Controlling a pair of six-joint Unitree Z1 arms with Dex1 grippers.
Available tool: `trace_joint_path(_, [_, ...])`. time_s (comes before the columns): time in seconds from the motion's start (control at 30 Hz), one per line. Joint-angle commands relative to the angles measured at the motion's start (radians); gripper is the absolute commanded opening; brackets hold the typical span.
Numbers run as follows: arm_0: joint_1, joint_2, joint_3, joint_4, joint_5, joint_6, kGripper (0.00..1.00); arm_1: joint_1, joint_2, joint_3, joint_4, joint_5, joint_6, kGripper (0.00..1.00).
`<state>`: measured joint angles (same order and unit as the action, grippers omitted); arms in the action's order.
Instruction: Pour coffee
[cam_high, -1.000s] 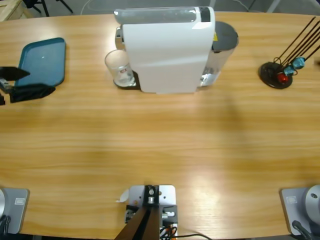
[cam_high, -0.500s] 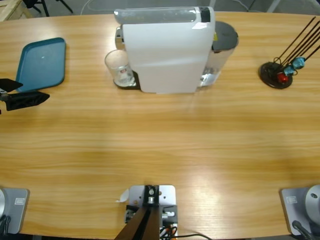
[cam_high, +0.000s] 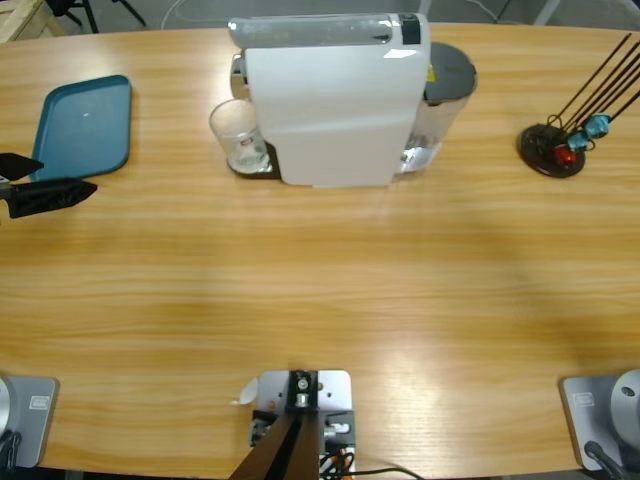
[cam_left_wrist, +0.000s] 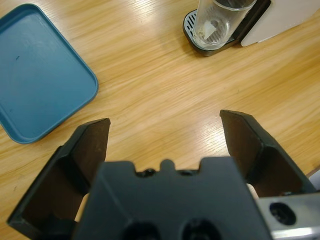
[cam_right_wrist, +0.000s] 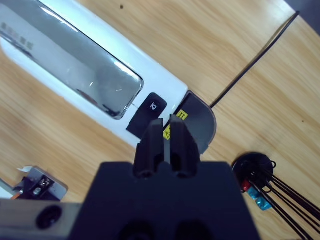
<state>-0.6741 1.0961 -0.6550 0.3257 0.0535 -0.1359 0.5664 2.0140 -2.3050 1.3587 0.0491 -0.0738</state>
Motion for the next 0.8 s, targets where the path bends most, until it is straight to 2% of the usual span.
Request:
trace_joint_path(0.03, [0.007,-0.002,0.038,-0.008,-0.006,-0.014,0.954,0.007,0.104,-0.066,0.017,0.017,-0.009,0.000])
trace_joint_path(0.8, [0.007,0.006,0.037,-0.010,-0.006,-0.013,0.950,0.032,0.091,-0.026,0.022,0.003,-0.004,0.000])
